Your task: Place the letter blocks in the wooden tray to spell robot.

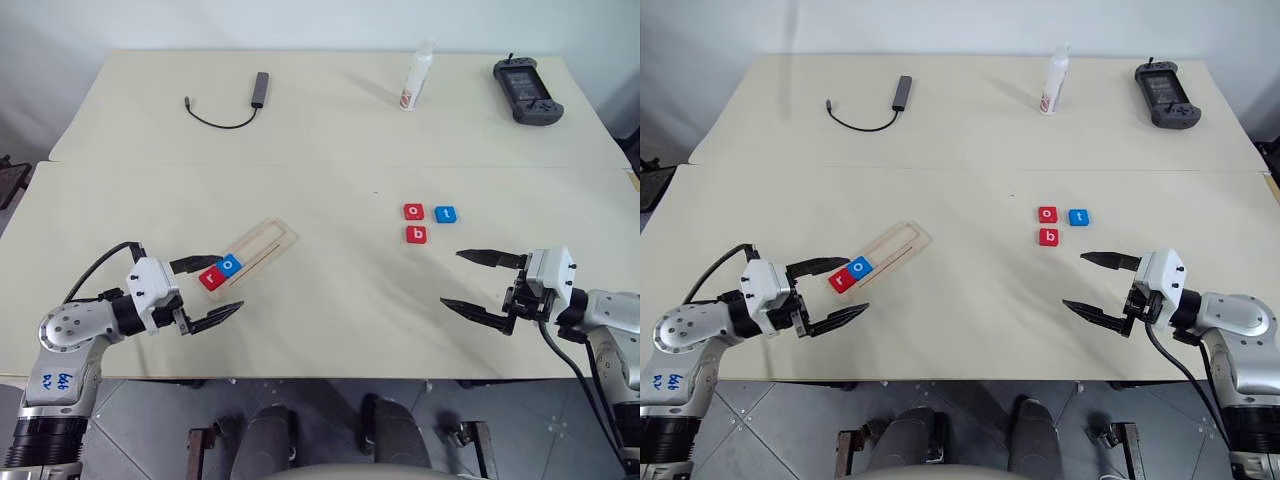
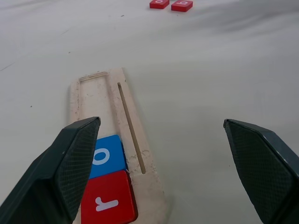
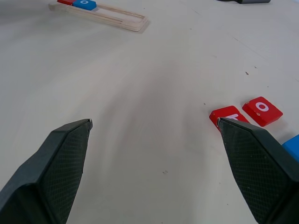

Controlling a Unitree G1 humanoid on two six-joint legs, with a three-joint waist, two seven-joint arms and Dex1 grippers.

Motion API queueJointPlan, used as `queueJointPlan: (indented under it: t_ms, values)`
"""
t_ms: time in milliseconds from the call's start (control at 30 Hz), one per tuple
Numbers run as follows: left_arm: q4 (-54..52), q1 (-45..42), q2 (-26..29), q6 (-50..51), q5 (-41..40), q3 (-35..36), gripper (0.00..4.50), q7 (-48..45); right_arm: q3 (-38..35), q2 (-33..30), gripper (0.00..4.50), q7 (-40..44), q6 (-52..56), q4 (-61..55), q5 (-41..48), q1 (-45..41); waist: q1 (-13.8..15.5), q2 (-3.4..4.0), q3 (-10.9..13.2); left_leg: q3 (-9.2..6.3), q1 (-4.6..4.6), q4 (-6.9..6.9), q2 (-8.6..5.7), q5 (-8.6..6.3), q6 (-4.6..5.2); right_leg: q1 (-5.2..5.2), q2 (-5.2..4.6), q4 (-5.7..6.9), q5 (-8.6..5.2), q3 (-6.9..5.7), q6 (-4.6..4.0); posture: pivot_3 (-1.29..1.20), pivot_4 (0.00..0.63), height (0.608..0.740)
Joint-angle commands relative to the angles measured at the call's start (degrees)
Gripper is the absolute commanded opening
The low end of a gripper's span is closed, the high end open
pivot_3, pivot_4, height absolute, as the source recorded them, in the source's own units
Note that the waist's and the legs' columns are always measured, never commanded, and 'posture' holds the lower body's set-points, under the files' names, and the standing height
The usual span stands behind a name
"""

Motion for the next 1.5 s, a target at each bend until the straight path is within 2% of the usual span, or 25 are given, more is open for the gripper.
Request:
queueJointPlan:
  t_ms: [33,267,400,533,667,800,1000,1267,1500]
  values:
    - [-0.9,0.4,-0.1,-0.1,-1.1,2.4,4.5,0.8,-1.2,0.5,4.48,1.5,-0.8,0.2,1.2,-1.3,0.0,0.0,0.0,0.0,0.0,0.0,0.0,0.0,0.0,0.0,0.0,0.0,0.0,0.0,0.0,0.0,0.15,0.74]
    - [0.5,7.8,-3.4,-1.3,-1.5,10.6,4.5,7.5,5.3,6.1,4.48,2.0,6.0,-5.4,4.4,-9.0,-0.5,0.01,0.0,0.03,0.06,-0.02,0.07,0.0,-0.03,-0.01,0.04,0.02,0.0,0.03,0.0,0.0,0.15,0.74]
    - [2.4,14.9,-4.8,-2.3,-2.2,14.0,4.5,7.3,9.7,10.8,4.48,1.5,9.4,-8.8,5.7,-14.3,-0.3,0.0,0.0,0.03,0.04,0.0,0.06,-0.02,-0.03,-0.02,0.03,0.0,0.0,0.04,0.0,0.0,0.15,0.74]
    - [4.5,15.7,-5.3,-3.7,-2.1,15.5,4.5,8.0,11.7,12.0,4.48,3.9,10.1,-9.0,5.1,-16.2,1.1,-0.03,0.0,-0.11,-0.06,0.06,0.04,-0.02,-0.03,-0.04,0.02,0.02,-0.01,-0.06,-0.02,0.0,0.15,0.74]
    - [2.5,14.7,-6.2,-2.5,-2.7,13.9,4.5,8.7,11.4,12.0,4.48,4.8,9.4,-7.5,4.6,-16.8,1.5,-0.07,0.0,-0.12,-0.06,0.08,-0.05,-0.05,0.02,0.0,-0.07,0.01,-0.01,-0.06,-0.02,0.0,0.15,0.74]
    - [-0.1,10.4,-6.5,0.7,-1.6,9.4,4.5,9.8,10.3,10.3,4.48,4.7,11.5,-8.4,5.1,-16.0,1.3,-0.06,0.0,-0.09,-0.05,0.06,-0.05,-0.05,0.02,0.0,-0.06,0.03,-0.01,-0.06,-0.02,0.0,0.15,0.74]
    - [4.6,3.2,-5.9,1.7,1.7,5.2,4.5,10.6,9.0,9.2,4.48,3.5,12.7,-10.0,5.3,-13.3,1.2,-0.06,0.0,-0.05,-0.03,0.04,-0.04,-0.05,0.01,-0.01,-0.03,0.04,-0.01,-0.07,-0.02,0.0,0.15,0.74]
    - [6.0,1.4,-4.8,4.3,1.8,2.0,4.5,7.1,7.4,8.6,4.48,1.4,14.3,-13.9,5.6,-9.5,0.1,-0.07,0.0,-0.02,-0.02,0.01,-0.02,-0.04,0.0,-0.03,-0.01,0.04,-0.01,-0.04,-0.01,0.0,0.15,0.74]
    - [8.6,0.2,-4.2,5.4,4.8,0.3,4.5,8.3,7.4,9.2,4.48,-0.2,14.5,-15.3,5.4,-8.6,0.0,-0.06,0.0,-0.03,-0.01,0.01,-0.02,-0.04,0.0,-0.02,-0.01,0.04,-0.01,-0.03,-0.01,0.0,0.15,0.74]
